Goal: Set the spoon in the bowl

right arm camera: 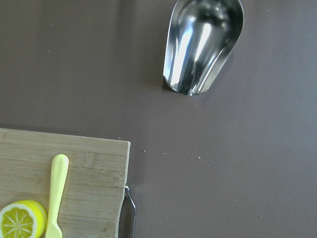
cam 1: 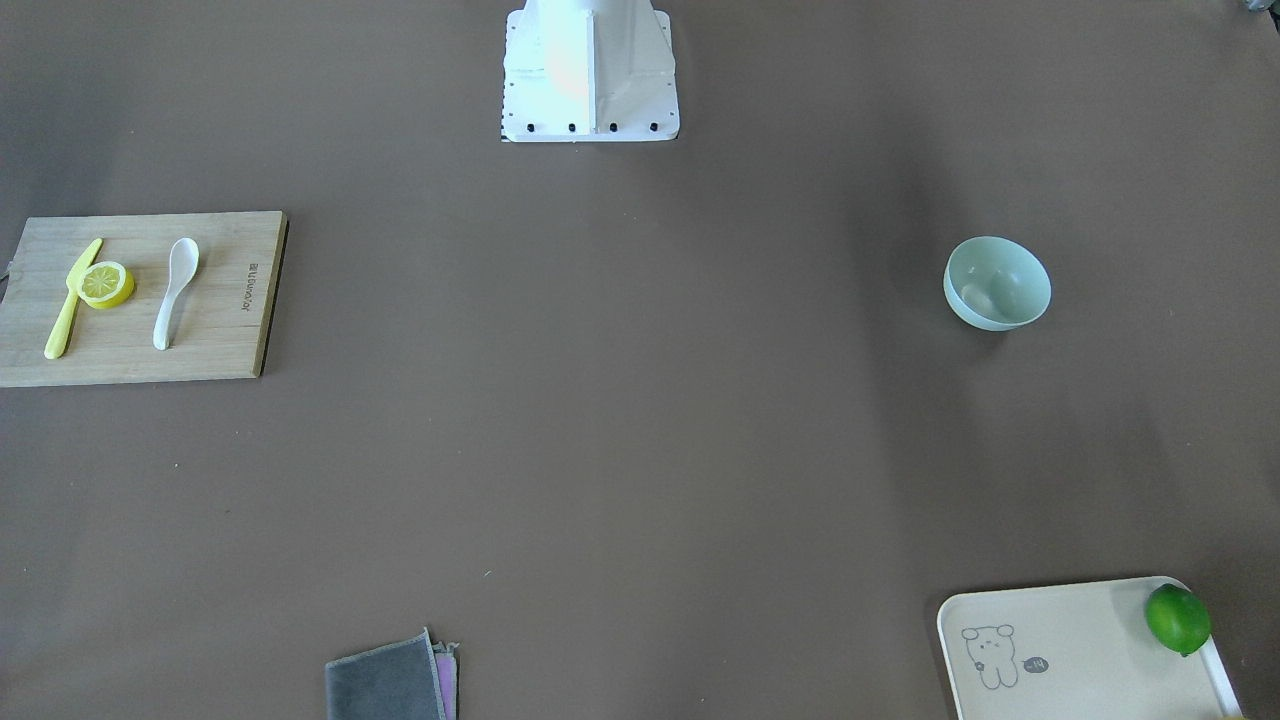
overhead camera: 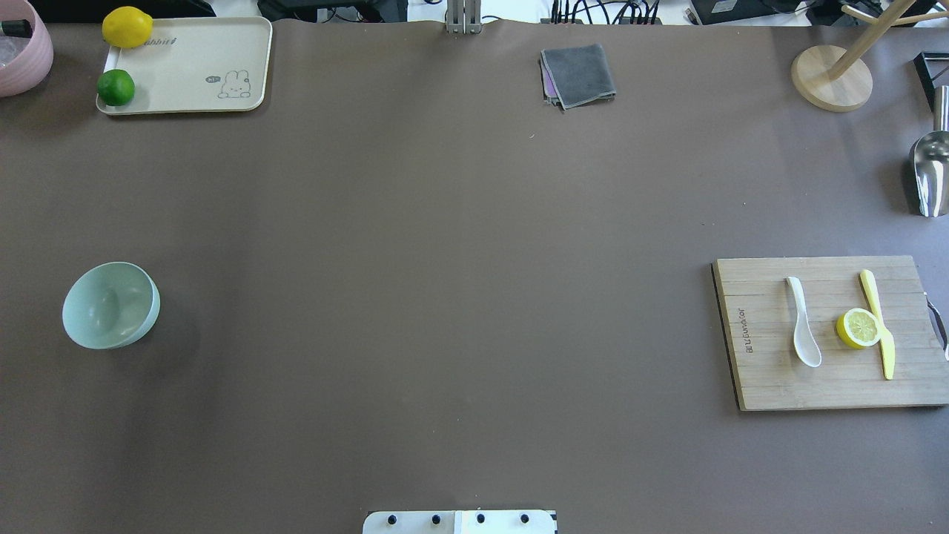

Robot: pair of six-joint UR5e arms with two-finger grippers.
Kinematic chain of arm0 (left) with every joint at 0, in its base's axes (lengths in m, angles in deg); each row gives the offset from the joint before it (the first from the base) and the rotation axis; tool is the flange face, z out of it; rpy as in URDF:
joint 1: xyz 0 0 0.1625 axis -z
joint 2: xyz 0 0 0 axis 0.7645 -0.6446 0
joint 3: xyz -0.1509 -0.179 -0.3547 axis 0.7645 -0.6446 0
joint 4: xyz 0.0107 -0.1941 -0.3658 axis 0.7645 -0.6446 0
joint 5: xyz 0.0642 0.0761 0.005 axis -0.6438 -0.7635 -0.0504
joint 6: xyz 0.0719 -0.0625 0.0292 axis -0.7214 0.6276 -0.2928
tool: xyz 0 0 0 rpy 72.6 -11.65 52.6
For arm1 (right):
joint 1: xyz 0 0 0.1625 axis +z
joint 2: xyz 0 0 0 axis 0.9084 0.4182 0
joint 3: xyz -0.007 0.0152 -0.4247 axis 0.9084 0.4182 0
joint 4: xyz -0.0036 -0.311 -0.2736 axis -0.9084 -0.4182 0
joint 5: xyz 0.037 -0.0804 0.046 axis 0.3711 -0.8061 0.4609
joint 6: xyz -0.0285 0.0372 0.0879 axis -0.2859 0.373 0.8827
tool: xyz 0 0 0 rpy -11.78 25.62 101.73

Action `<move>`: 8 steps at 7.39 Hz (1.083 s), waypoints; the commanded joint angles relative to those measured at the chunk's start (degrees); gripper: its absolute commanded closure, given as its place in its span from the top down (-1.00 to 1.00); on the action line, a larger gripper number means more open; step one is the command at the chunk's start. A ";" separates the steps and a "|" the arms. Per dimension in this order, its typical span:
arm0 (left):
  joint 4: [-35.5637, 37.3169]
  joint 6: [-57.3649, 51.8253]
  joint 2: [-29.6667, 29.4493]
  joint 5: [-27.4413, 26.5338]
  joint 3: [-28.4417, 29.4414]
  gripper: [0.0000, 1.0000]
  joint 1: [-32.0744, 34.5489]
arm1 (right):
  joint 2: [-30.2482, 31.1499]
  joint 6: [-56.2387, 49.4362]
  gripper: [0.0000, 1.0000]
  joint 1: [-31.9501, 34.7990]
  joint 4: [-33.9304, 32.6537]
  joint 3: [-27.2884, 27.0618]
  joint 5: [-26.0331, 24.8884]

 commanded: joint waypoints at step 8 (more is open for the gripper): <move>-0.34 0.26 0.02 -0.03 0.37 0.96 -0.03 | 0.62 0.03 1.00 -0.03 0.09 -0.56 0.37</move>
